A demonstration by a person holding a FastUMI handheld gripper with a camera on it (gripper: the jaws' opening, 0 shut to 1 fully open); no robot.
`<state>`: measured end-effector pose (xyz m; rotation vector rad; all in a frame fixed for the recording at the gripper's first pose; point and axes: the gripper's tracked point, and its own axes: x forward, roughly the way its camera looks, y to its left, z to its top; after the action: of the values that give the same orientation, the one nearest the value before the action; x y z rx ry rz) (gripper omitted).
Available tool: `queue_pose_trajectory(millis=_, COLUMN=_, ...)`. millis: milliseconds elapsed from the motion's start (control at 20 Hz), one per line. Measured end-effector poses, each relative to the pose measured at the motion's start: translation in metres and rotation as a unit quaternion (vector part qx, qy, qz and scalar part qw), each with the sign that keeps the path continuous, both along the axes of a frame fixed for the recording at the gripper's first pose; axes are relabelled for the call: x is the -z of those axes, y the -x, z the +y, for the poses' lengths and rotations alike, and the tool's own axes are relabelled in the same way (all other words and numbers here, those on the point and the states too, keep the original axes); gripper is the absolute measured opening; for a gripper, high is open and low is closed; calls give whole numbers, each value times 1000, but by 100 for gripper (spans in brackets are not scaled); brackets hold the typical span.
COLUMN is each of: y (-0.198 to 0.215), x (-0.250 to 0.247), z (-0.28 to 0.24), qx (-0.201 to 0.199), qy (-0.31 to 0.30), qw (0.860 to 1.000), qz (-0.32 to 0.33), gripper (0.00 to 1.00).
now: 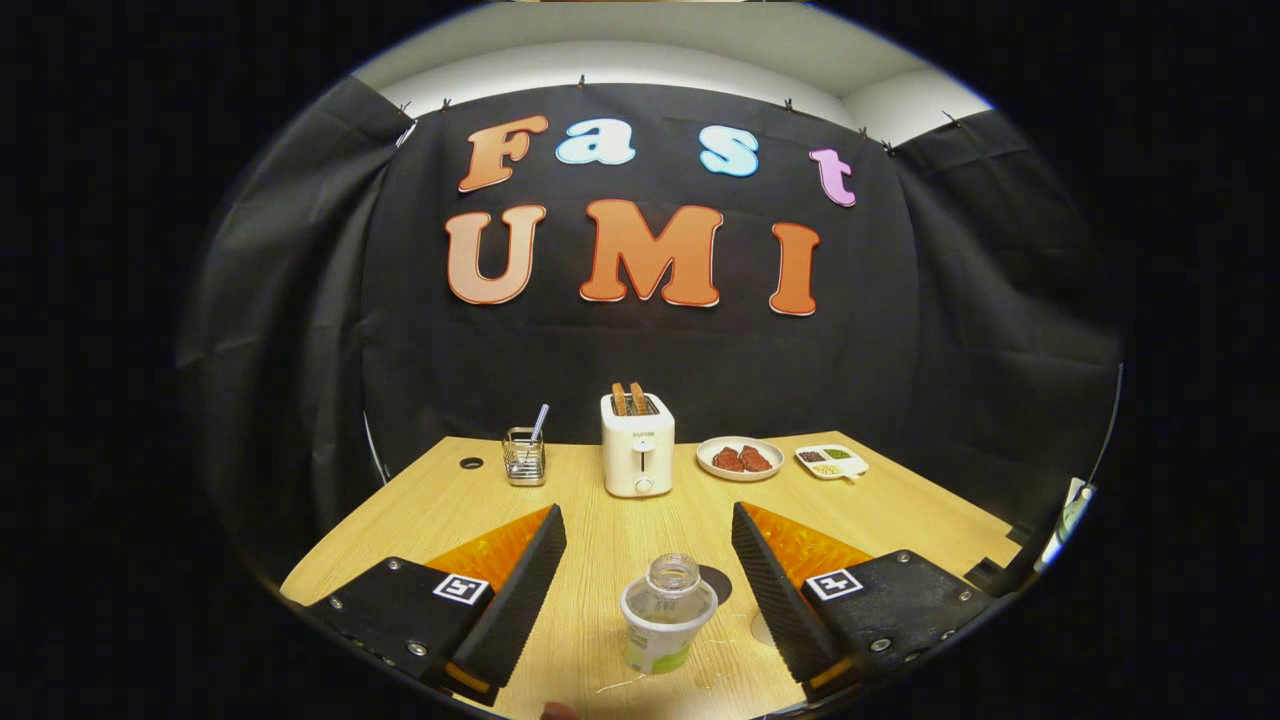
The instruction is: Take the bottle from table, then pour the juice into the cup, finally place the bottle on the coaster
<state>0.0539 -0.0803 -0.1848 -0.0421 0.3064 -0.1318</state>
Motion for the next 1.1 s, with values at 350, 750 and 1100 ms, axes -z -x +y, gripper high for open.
queue_pose_trajectory(millis=350, y=-4, x=47, z=-7, qx=7, qy=-29, qw=999, qz=20, gripper=99)
queue_pose_trajectory(millis=750, y=-1, x=95, z=-11, qx=12, qy=-32, qw=998, qz=53, gripper=99)
queue_pose_trajectory(millis=1100, y=-3, x=117, z=-14, qx=10, qy=-25, qw=998, qz=50, gripper=76)
